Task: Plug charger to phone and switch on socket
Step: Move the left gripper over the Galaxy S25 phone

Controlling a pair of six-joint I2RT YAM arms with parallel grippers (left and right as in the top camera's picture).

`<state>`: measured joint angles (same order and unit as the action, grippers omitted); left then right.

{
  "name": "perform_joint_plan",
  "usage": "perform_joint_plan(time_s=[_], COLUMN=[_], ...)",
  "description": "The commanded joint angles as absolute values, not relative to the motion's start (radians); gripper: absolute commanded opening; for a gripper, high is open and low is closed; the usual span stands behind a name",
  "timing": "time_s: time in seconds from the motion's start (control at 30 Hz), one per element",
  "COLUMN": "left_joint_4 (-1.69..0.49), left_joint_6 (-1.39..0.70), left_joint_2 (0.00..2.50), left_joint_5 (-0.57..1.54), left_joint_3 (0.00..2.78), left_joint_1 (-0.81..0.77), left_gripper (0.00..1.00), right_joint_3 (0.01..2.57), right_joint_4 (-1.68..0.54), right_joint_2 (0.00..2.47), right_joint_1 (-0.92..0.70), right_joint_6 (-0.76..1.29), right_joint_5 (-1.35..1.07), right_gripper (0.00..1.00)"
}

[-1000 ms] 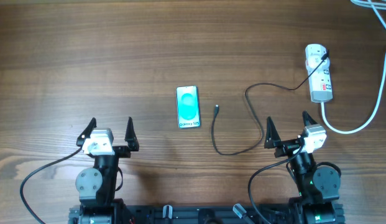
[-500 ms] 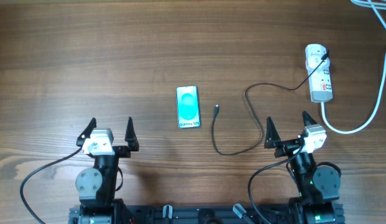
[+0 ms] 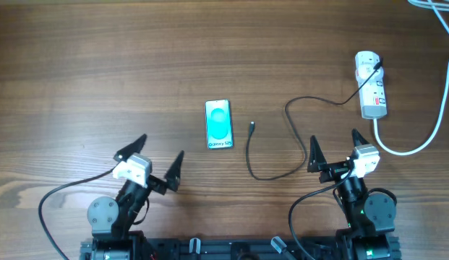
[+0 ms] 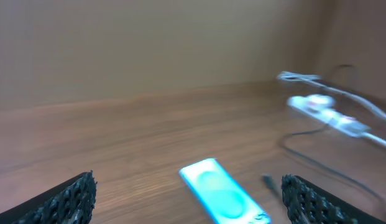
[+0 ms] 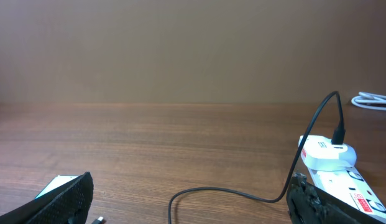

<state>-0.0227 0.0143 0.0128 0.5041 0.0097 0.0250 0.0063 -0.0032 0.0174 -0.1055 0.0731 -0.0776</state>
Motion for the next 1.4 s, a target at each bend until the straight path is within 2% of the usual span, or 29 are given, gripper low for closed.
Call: perform_joint_plan(time_s=[0.0,0.17,0.27,0.43,0.63,0.73,0.9,1.1,1.37], left_joint_4=[0.099,0.42,0.432,0.289,-0.12,-0.128,-0.042,-0.051,-0.386], left_joint_6=[-0.114,-0.373,-0.442,-0.479,-0.319,-0.321,-0.342,-0.379,-0.305], left_joint_2=[0.003,0.003,0.009,0.055,0.224,0.289,0.309,0.313,0.496], left_joint_5=[0.688,0.66,0.64,0.701,0.64,0.736,0.777,0.75,0.679], left_joint_3=[0.006,0.021,0.091,0.263,0.551,0.628,0.635,0.642,0.858], left_joint_1=[0.017,0.018,0.018,0.018,0.018,0.017,0.017,0.017,0.017], left_gripper=[1.0,1.0,1.0,1.0,1.0,1.0,1.0,1.0,1.0], right_joint_3=[0.005,0.005,0.005,0.005,0.005,0.005,0.005,0.005,0.005], right_joint_4=[0.001,0.001,0.001,0.001,0.001,0.001,0.001,0.001,0.001], right_joint_2=[0.007,0.007,0.007,0.007,0.007,0.007,0.007,0.007,0.007], right_joint_1=[-0.101,-0.101,-0.101,-0.101,-0.101,-0.101,-0.101,-0.101,-0.101], right_joint_6=[0.059,0.059,0.059,0.059,0.059,0.059,0.059,0.059,0.059], right_joint_5=[-0.065,-0.065,-0.065,-0.065,-0.065,-0.065,-0.065,-0.064,-0.065], right_gripper=[1.0,1.0,1.0,1.0,1.0,1.0,1.0,1.0,1.0])
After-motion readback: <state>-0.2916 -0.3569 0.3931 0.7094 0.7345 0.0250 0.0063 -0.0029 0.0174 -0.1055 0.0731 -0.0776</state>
